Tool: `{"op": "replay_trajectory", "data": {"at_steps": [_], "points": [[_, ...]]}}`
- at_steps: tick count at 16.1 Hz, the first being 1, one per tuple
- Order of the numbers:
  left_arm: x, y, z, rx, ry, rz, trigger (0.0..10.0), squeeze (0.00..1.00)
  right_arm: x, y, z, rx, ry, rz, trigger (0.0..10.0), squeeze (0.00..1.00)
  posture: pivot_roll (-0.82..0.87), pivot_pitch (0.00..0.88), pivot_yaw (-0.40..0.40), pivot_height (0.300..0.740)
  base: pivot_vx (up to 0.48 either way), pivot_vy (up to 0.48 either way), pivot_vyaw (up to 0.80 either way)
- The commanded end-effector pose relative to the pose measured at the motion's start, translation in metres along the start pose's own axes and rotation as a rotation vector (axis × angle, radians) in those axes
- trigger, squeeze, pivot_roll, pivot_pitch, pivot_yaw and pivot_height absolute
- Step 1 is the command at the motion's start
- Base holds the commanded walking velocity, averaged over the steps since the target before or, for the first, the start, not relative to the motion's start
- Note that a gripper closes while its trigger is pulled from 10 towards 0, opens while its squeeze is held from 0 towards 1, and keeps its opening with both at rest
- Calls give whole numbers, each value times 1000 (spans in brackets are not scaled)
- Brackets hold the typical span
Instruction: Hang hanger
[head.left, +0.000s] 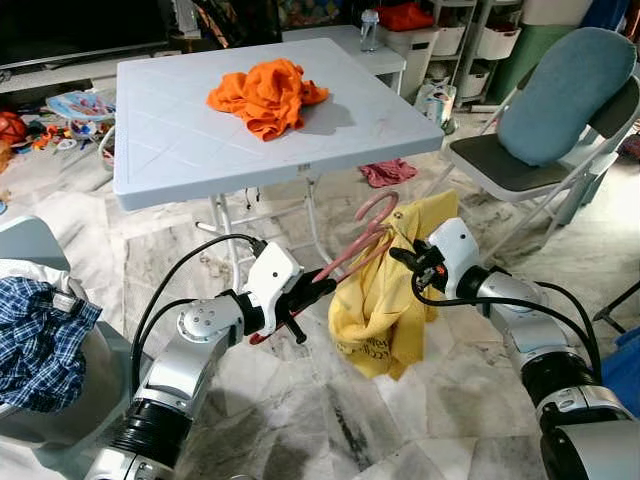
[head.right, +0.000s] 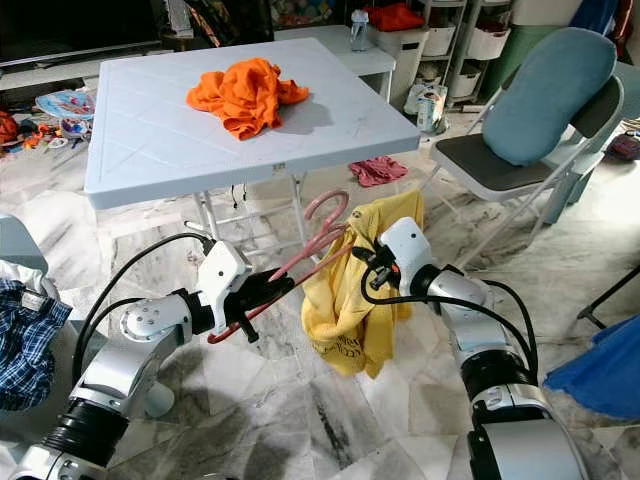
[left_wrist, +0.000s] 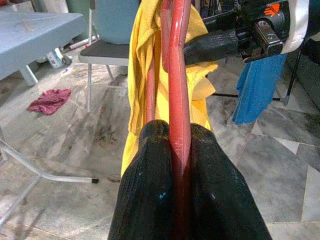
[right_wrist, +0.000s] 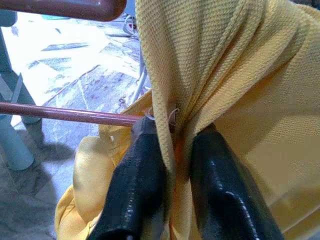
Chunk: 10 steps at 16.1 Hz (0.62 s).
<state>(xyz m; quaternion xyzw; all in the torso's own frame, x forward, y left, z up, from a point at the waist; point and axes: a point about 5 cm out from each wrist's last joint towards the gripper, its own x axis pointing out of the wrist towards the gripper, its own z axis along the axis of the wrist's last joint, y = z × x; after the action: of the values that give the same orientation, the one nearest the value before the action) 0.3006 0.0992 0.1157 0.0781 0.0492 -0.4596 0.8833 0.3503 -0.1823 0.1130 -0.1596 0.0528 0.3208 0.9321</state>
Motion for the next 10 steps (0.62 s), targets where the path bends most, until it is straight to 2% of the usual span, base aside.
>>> {"op": "replay_trajectory", "data": {"at_steps": [1,4,8,10], "points": [[-1,3,13,14,-66,12,0,0,-1,0,-1,15,-10,-14,0,0,-59,0,-16,740,0,0,0],[1,2,11,22,-60,16,0,0,5,1,1,61,-28,-57,0,0,-60,0,-30,740,0,0,0],[0,0,3,35,-38,31,0,0,10,-9,17,234,-183,-238,0,0,-44,0,-32,740,0,0,0],[-4,1,-5,54,11,34,0,0,11,-16,27,251,-238,-315,0,0,-49,0,-24,740,0,0,0]]}}
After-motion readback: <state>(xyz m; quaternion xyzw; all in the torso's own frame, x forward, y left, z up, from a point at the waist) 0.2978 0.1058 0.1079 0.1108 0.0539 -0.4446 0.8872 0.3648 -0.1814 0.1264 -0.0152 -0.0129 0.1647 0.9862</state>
